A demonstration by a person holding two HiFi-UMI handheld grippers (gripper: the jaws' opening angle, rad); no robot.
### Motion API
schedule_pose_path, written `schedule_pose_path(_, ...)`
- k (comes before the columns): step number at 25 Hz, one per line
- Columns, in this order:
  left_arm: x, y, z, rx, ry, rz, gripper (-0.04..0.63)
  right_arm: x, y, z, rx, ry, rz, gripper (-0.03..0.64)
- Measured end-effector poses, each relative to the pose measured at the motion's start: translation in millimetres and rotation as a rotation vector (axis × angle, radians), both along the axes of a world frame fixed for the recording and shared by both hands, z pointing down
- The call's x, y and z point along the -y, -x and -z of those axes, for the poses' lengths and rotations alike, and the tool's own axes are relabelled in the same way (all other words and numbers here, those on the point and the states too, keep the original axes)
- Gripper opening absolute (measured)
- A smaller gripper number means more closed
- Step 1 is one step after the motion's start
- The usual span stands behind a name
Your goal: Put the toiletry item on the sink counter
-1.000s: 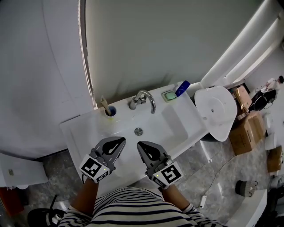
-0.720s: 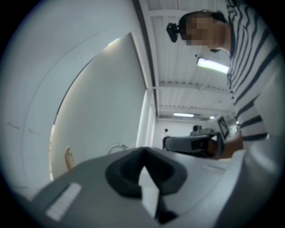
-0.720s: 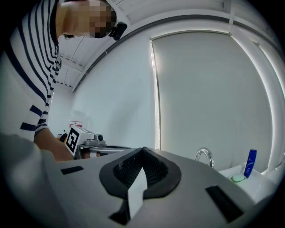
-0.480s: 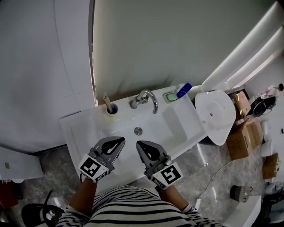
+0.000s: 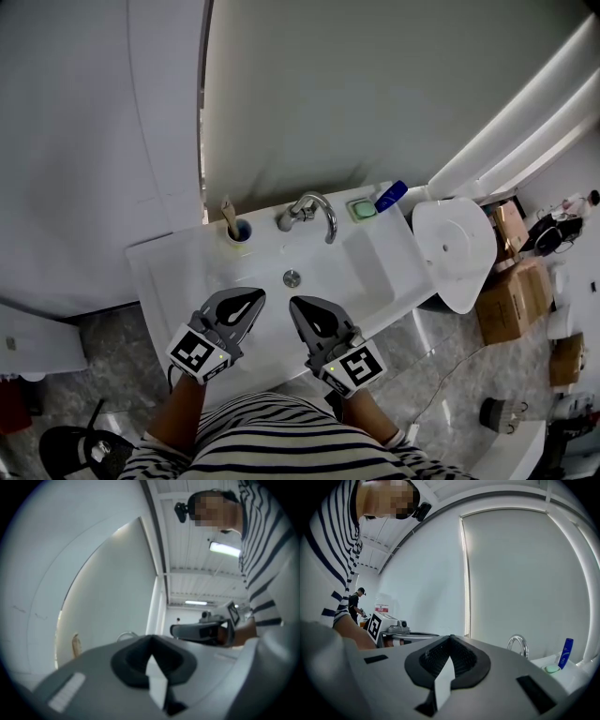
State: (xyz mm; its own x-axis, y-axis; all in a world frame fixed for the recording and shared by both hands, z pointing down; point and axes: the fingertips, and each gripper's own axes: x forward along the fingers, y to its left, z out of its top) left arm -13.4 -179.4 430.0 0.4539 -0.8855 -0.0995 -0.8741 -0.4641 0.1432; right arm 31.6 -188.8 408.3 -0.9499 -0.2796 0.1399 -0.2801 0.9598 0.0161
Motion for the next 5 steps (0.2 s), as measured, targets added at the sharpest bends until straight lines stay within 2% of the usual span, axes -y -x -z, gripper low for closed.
schedule_pose_path(5, 0.4, 5.2, -5.9, -0.019, 0.007, -0.001, 0.008, 2.5, 4.5, -9.7, -0.022, 0.008, 0.01, 0.006)
